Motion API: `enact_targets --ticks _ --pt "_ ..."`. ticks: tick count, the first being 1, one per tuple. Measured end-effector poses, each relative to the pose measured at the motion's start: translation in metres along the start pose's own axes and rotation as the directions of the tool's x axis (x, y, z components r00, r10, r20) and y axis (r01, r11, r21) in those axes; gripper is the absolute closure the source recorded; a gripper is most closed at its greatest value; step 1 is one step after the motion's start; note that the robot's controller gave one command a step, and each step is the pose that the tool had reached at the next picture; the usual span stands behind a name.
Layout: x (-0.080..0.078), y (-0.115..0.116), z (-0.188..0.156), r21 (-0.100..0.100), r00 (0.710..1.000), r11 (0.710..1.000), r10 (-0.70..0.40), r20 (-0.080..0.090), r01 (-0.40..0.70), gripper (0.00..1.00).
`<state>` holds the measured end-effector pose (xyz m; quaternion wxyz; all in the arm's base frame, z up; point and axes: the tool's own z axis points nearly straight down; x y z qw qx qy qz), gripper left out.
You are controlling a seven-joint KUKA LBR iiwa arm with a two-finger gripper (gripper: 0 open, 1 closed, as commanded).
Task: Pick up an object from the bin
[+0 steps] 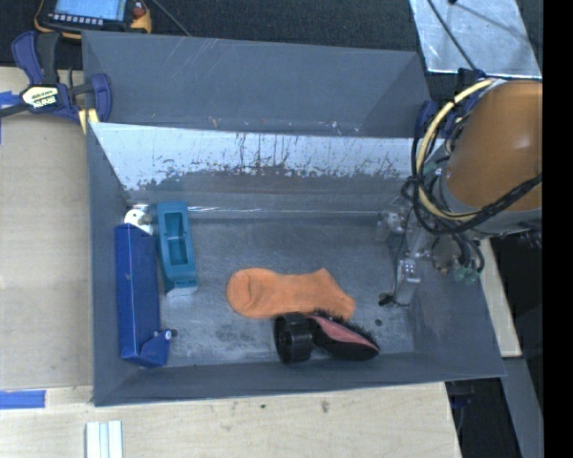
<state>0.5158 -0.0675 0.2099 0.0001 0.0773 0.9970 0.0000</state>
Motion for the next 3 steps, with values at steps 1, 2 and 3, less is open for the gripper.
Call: enact_targets --ticks 1,2,3 --pt "-0.003 0.003 -0.01 0.0 1.0 1.0 -0.003 0.004 0.003 0.0" --pt "-0.037 0.056 0.037 0.0 1.0 1.0 0.01 0.012 -0.01 0.0" --pt "-0.025 0.083 0.057 0.0 1.0 1.0 -0.028 0.002 0.028 0.0"
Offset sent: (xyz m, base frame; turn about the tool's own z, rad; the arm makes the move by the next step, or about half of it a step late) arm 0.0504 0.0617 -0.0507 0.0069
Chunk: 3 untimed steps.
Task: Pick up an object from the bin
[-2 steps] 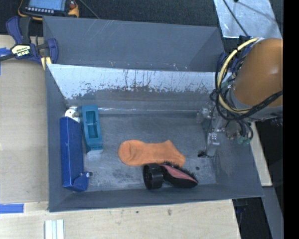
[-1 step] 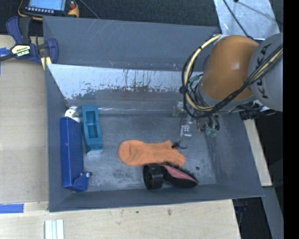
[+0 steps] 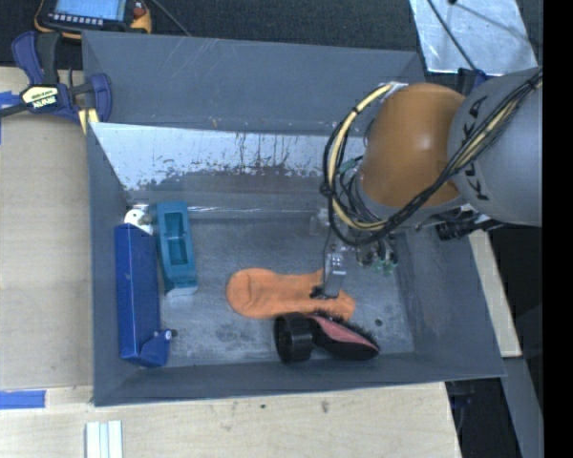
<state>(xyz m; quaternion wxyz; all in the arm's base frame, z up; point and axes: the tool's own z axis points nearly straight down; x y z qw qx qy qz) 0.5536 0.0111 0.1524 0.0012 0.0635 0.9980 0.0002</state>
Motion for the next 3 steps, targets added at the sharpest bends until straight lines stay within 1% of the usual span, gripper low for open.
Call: enact_targets --ticks 1,2,3 --pt "-0.032 0.008 0.043 -0.002 0.996 0.996 0.086 0.008 -0.086 0.0" --pt "-0.023 0.024 0.068 0.0 0.998 0.998 0.06 0.001 -0.06 0.0" --pt "-0.005 0.03 0.078 0.0 0.989 0.989 0.151 0.0 -0.151 0.0"
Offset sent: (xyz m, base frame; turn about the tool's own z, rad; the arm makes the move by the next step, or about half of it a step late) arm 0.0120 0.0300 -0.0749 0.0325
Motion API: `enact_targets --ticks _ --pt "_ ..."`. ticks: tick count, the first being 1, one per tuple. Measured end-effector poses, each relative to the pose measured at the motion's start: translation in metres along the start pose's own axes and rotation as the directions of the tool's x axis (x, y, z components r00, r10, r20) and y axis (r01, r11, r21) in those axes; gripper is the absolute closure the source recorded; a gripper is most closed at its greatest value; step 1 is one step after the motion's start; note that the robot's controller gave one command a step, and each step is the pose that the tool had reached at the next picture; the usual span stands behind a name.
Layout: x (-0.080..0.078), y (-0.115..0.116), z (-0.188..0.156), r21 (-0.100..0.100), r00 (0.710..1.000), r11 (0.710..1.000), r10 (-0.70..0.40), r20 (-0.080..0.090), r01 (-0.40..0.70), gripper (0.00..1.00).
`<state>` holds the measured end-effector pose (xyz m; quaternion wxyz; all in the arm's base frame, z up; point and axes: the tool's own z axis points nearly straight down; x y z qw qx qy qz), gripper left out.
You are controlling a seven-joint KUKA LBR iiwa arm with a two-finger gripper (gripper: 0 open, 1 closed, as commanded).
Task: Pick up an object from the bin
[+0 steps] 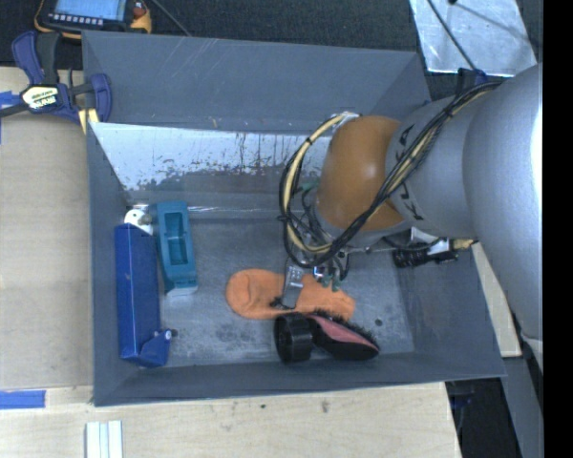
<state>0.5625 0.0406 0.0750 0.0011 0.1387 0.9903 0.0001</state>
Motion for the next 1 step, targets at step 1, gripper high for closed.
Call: enact_targets --ticks 1 --pt "0.0381 -0.0246 0.0014 -0.008 0.989 0.989 0.145 0.016 -0.144 1.0"
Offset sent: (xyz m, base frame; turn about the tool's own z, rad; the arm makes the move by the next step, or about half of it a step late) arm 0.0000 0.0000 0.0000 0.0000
